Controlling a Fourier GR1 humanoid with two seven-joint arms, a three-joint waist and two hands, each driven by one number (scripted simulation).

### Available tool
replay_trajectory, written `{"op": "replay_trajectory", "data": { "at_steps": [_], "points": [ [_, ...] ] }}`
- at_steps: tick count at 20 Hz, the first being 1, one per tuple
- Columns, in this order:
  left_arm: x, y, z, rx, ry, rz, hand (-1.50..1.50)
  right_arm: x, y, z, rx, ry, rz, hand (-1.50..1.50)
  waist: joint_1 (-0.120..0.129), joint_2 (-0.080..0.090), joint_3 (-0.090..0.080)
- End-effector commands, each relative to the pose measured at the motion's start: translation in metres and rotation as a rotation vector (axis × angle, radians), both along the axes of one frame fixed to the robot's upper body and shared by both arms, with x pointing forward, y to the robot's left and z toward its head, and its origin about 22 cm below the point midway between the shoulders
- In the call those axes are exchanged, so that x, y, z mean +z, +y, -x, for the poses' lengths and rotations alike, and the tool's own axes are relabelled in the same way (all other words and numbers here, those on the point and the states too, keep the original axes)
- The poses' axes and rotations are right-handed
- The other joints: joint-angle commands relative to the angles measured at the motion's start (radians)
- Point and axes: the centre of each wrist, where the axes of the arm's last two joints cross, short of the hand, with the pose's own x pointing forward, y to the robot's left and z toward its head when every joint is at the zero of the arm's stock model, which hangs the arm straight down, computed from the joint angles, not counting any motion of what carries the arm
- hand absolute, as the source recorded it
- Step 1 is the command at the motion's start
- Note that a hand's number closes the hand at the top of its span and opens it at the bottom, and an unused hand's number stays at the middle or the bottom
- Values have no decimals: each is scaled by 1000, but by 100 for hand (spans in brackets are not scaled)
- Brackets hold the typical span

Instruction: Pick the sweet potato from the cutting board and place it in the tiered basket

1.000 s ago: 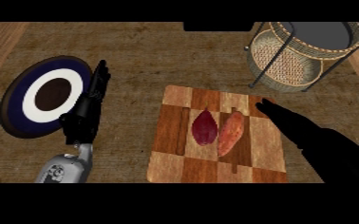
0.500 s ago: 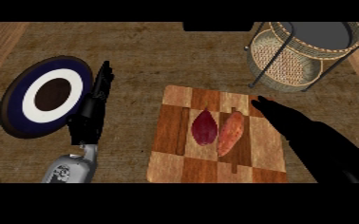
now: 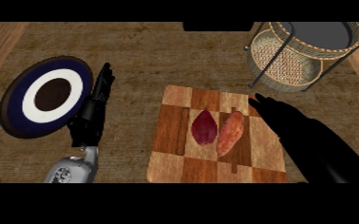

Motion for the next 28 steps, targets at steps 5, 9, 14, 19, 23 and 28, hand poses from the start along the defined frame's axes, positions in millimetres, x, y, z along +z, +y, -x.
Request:
{"op": "replay_trajectory", "data": {
  "at_steps": [5,9,14,19,23,28],
  "points": [
    [-11,4,-7,-1,15,12,0,-26,-14,-13,-99,33,63,-150,-4,1,0],
    [-6,30,-16,24,4,6,0,-44,-20,-10,-104,79,34,-150,-5,2,0],
    [4,6,-4,18,4,-1,0,-50,-5,-17,-81,73,8,-150,-1,0,0],
    [-8,2,-14,-8,3,10,0,-63,-22,-12,-50,72,-21,-150,-5,1,0],
    [5,16,8,5,-7,3,0,-64,5,-16,-48,86,-24,-150,1,0,0],
    [-10,8,-1,0,-18,-11,0,-66,20,-30,-48,99,-41,-150,-1,1,0]
  ]
}}
